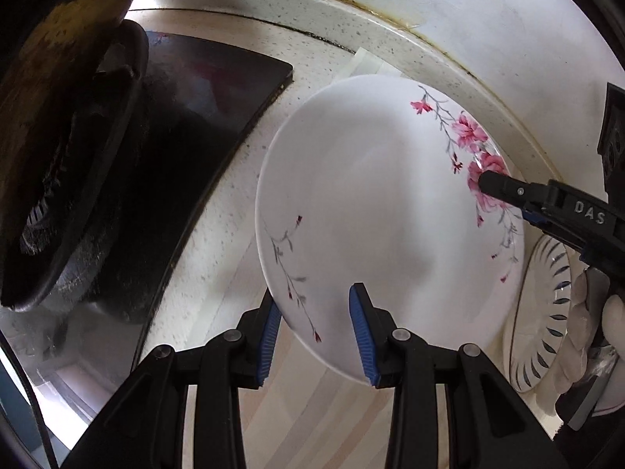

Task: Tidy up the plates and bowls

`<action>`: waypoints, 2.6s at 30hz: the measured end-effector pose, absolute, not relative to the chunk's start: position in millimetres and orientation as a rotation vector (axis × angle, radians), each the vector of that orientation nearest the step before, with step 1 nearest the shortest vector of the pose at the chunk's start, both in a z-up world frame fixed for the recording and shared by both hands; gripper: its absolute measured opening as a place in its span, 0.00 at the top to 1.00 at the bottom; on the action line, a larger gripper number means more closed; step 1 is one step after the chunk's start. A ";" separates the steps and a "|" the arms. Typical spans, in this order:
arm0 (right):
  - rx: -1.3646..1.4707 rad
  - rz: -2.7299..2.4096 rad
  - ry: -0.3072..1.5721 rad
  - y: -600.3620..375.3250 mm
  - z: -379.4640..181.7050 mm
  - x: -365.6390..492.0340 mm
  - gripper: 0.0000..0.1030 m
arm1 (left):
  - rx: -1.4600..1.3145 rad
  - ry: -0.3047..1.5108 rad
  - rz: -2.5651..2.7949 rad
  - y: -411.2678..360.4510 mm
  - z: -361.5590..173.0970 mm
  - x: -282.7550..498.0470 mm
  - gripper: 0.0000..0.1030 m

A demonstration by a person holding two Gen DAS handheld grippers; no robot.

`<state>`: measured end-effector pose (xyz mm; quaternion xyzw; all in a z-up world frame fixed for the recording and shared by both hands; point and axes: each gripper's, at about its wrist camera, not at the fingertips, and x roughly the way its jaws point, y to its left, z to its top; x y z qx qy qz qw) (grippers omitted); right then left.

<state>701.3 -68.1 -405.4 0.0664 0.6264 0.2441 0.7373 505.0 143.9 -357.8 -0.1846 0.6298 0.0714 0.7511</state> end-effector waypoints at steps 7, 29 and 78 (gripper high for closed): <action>0.100 0.517 1.355 -63.3 -413.3 703.1 0.79 | -0.378 1.337 0.163 140.9 -359.6 494.5 0.73; 0.153 0.544 1.304 -103.5 -378.6 653.2 0.84 | -0.359 1.274 0.066 126.0 -321.3 466.4 0.73; 0.449 0.306 1.319 -354.3 -383.2 368.0 0.84 | 0.000 1.458 -0.268 -70.0 -319.7 325.9 0.73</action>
